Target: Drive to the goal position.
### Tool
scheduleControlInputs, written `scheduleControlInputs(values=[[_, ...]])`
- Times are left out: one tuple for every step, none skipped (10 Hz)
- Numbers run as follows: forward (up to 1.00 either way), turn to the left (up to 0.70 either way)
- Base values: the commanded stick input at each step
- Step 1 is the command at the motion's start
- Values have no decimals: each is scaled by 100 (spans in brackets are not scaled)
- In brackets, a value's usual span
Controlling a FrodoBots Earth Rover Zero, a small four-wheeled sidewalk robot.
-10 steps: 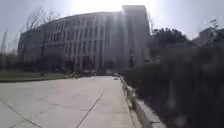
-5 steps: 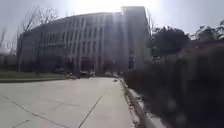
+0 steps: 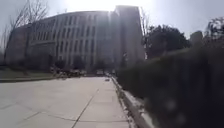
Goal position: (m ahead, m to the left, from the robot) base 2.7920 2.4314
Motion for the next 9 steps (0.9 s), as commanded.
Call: scheduleControlInputs(values=[[100, 0], [100, 0], [100, 0], [100, 0], [100, 0], [100, 0], [100, 0], [100, 0], [100, 0]])
